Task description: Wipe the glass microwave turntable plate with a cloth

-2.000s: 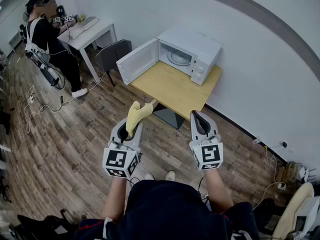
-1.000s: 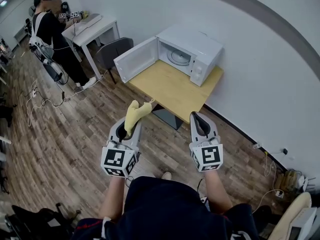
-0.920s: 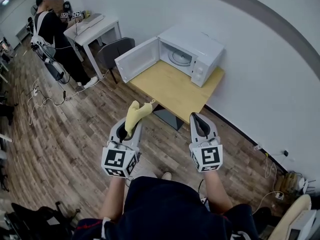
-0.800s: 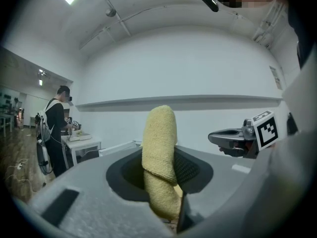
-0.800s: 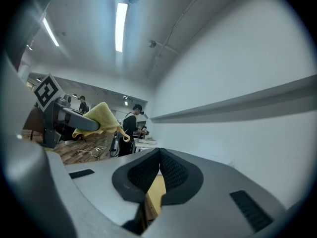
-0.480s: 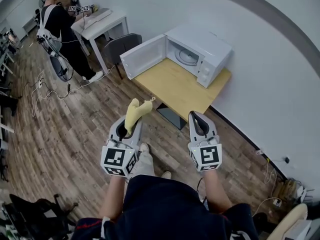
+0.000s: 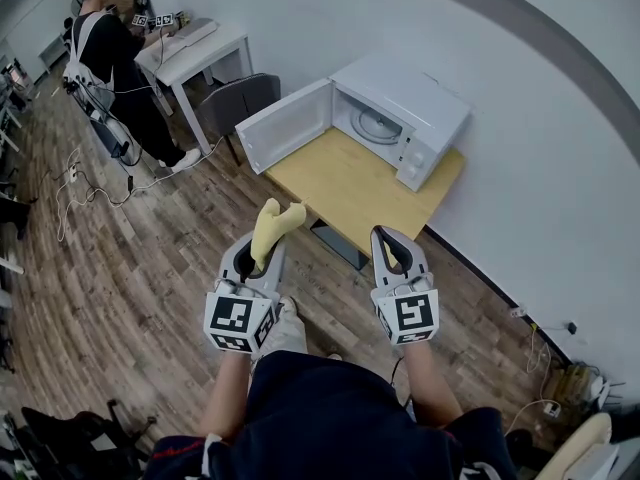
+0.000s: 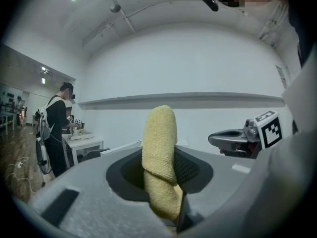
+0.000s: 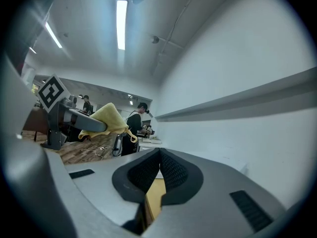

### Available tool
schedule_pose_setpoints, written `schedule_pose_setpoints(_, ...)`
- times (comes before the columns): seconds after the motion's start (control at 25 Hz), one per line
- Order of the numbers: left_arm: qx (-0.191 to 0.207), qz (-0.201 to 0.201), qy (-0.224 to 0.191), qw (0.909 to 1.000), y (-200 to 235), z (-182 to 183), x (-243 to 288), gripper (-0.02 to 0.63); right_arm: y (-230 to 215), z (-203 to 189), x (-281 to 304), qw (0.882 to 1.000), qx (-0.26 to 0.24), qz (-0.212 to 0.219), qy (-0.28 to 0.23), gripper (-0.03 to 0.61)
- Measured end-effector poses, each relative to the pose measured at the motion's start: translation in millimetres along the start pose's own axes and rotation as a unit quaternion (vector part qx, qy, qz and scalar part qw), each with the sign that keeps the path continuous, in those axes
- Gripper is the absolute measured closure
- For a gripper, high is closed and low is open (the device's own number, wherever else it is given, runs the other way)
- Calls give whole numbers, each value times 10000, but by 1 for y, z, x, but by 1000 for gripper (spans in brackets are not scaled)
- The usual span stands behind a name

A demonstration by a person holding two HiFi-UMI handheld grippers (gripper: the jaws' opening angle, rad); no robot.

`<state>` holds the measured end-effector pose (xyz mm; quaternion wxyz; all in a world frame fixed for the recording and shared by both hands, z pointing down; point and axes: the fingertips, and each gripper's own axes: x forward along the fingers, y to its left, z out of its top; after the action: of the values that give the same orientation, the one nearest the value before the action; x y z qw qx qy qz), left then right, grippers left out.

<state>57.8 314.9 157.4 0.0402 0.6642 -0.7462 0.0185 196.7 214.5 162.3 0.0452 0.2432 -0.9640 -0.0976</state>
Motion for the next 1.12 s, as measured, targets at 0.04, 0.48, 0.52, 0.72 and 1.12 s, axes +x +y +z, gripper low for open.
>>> schedule_pose_setpoints(0.04, 22, 0, 15, 10000, 6, 0, 7, 491, -1, 0, 10, 10000, -3, 4, 2, 567)
schedule_pose_setpoints(0.48, -47, -219, 164, 9996, 88, 6, 82, 491, -15, 7, 117, 9998, -14, -146, 166, 566)
schedule_pose_setpoints(0.52, -56, -249, 185, 9995, 95, 5, 87, 491, -16, 8, 125, 9997, -19, -179, 187, 566)
schedule_pose_setpoints(0.72, -98, -447, 259, 9986, 129, 2, 117, 491, -23, 4, 165, 9986, -120, -347, 374, 566)
schedule_pose_setpoints(1.12, -186, -1103, 350, 9931, 169, -8, 164, 491, -29, -2, 213, 9936, -191, -870, 698, 566)
